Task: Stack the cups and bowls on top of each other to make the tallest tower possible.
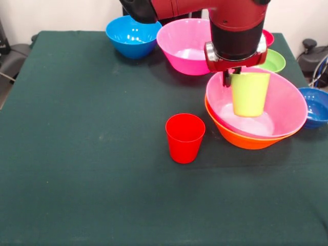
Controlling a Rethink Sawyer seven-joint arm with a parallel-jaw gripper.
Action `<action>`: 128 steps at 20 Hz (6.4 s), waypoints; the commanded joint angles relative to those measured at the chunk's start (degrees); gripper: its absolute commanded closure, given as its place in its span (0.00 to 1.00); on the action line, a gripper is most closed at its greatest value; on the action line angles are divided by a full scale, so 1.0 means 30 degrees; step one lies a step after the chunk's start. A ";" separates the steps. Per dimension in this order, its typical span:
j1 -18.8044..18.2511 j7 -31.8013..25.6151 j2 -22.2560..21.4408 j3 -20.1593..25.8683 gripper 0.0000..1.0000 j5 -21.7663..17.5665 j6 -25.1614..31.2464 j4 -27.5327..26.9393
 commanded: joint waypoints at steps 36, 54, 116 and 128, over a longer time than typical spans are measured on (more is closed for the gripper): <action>0.0261 -0.0592 -0.1347 -0.0472 1.00 -0.1473 -0.3729 0.2284; 0.3060 -0.0270 0.1381 -0.1826 1.00 -0.1874 -0.0921 0.0795; 0.5899 -0.1900 0.4069 -0.2723 1.00 -0.1656 0.5780 -0.7662; 0.5826 -0.3023 0.3776 -0.2801 1.00 -0.1842 0.8848 -0.7501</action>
